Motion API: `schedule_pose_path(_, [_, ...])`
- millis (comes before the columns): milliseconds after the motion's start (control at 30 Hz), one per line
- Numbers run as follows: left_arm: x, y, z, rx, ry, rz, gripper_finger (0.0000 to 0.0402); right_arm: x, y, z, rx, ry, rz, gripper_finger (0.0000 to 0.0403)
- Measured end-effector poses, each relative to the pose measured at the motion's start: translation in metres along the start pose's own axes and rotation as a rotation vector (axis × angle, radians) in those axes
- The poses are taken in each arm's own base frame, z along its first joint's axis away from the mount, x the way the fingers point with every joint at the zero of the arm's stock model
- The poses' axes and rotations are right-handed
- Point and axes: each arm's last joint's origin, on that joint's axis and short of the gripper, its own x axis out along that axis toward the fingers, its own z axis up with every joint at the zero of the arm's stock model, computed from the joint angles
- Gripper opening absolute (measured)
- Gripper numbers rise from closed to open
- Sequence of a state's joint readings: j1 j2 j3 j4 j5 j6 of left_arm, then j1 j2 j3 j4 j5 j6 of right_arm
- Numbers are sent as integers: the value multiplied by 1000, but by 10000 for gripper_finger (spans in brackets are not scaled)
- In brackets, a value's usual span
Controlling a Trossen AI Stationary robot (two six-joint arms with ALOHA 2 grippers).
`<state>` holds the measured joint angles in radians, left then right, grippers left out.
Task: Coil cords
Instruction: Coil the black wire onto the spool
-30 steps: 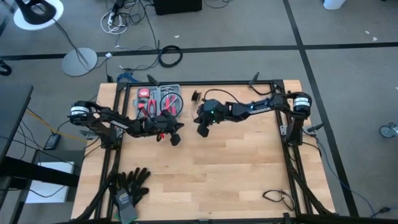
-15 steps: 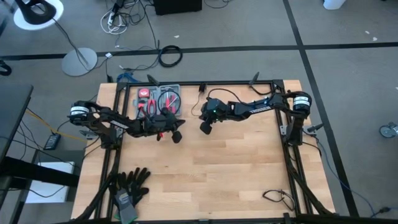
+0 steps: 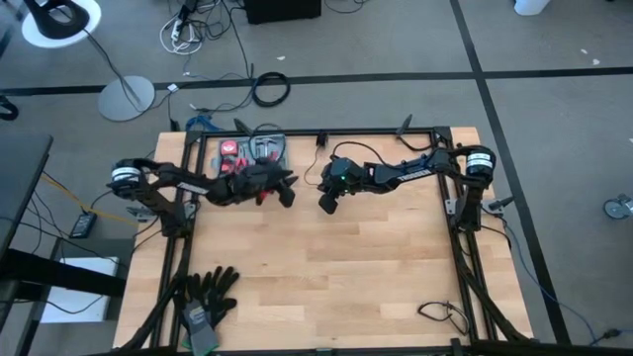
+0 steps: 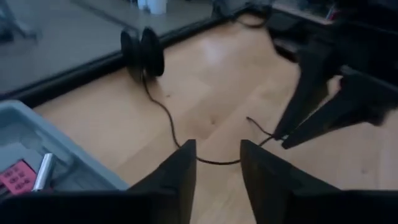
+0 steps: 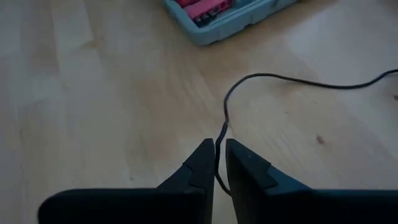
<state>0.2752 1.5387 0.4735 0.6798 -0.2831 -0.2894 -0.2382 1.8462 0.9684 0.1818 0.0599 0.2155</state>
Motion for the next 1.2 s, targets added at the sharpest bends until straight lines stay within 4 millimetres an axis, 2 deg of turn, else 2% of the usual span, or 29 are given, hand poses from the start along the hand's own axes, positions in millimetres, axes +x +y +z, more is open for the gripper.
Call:
schedule_pose_path(167, [26,14,21,-38,157,4,151,0,-2,-4,-7,-25,-40,42])
schedule_pose_path(400, [69,25,53,-77,122,40,152,-1,-9,-21,17,-140,-27,42])
schedule_pose_path(633, [122,34,68,-67,205,101,152,-2,-15,-27,29,-176,-32,41])
schedule_pose_path(733, [135,38,74,-68,229,131,152,-2,-17,-27,30,-176,-36,41])
schedule_pose_path(933, [142,46,87,-81,202,200,152,-2,-19,-27,24,-169,-43,41])
schedule_pose_path(1200, [141,61,88,-166,210,254,152,-2,-20,-27,24,-170,-45,41])
